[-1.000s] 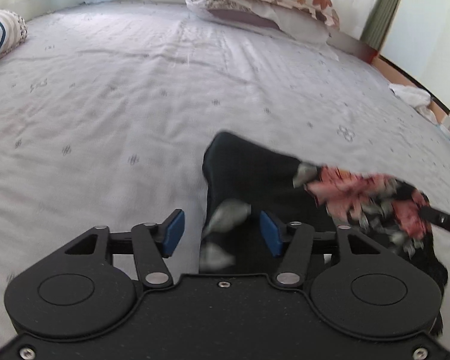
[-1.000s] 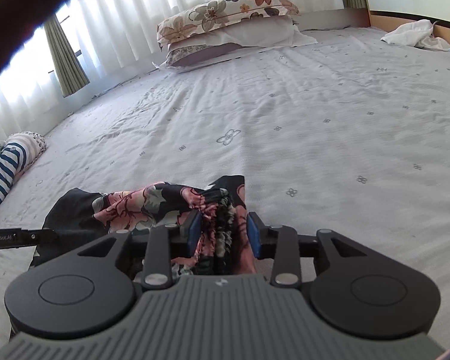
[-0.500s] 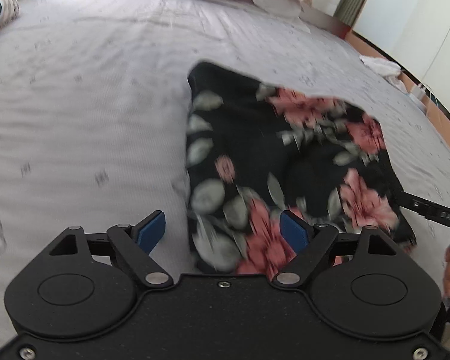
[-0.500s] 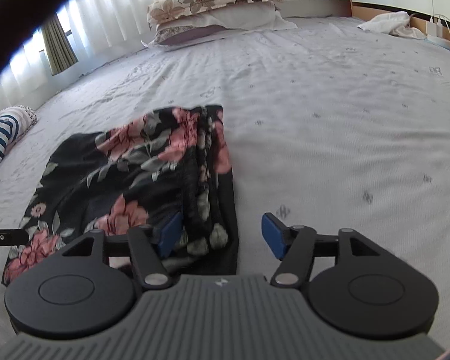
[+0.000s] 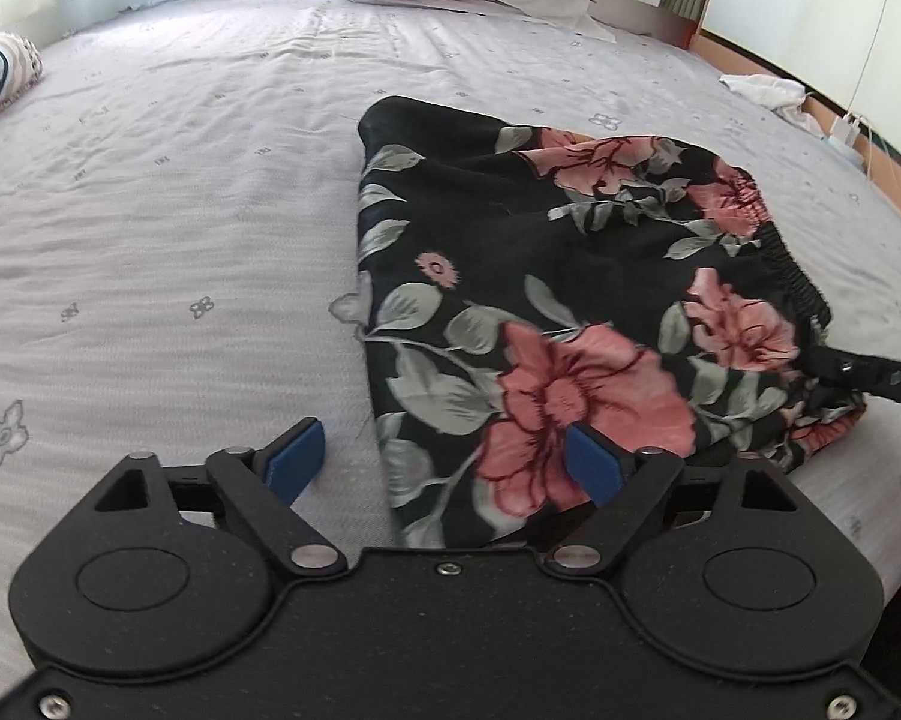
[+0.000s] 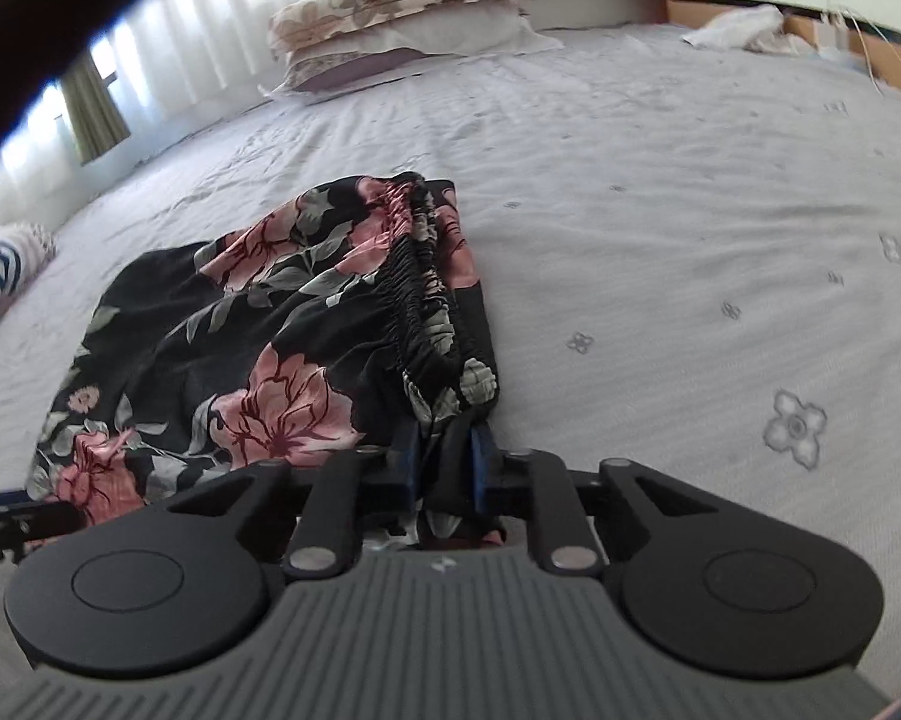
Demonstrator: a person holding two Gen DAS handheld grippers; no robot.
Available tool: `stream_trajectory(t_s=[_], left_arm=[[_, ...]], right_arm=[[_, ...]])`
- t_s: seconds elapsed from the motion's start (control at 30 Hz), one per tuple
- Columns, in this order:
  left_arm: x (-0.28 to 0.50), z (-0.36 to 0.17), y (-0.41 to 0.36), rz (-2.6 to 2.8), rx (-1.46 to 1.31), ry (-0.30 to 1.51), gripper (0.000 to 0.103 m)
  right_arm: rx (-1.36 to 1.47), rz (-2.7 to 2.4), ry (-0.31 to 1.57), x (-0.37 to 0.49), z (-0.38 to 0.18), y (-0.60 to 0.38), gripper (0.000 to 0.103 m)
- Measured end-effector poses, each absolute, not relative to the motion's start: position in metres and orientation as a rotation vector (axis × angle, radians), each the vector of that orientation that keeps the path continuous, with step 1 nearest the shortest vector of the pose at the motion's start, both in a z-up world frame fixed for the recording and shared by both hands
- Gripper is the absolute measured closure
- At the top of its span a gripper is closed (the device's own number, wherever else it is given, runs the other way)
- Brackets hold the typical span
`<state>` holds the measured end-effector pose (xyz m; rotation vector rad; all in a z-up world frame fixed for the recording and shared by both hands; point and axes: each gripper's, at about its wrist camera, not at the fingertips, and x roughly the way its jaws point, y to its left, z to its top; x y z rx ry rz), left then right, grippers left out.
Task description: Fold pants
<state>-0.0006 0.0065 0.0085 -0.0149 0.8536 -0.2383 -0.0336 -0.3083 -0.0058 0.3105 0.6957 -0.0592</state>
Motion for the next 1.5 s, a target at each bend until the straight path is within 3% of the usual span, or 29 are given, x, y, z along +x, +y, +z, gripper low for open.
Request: stream_trajectory(t_s=[0.1, 0.13, 0.33, 0.63, 1.2, 1.5], left_arm=[[-0.001, 0.007, 0.008, -0.237, 0.017, 0.843, 0.024], [-0.001, 0.007, 0.008, -0.237, 0.025, 0.842, 0.024], [0.000, 0.009, 0.010, -0.236, 0.017, 0.855, 0.024], [-0.028, 0.042, 0.020, -0.263, -0.013, 0.797, 0.026], [-0.105, 0.142, 0.048, -0.334, -0.119, 0.642, 0.020], [-0.115, 0.115, 0.028, -0.263, 0.031, 0.703, 0.014]], right_arm=[[0.310, -0.066, 0.700, -0.039, -0.008, -0.311, 0.076], [0.311, -0.069, 0.697, -0.040, -0.008, -0.311, 0.062], [0.317, -0.086, 0.702, -0.050, -0.001, -0.302, 0.049], [0.237, -0.084, 0.635, -0.091, 0.043, -0.288, 0.042], [0.118, -0.035, 0.475, -0.168, 0.130, -0.257, 0.027], [0.174, -0.060, 0.534, -0.170, 0.104, -0.259, 0.024]])
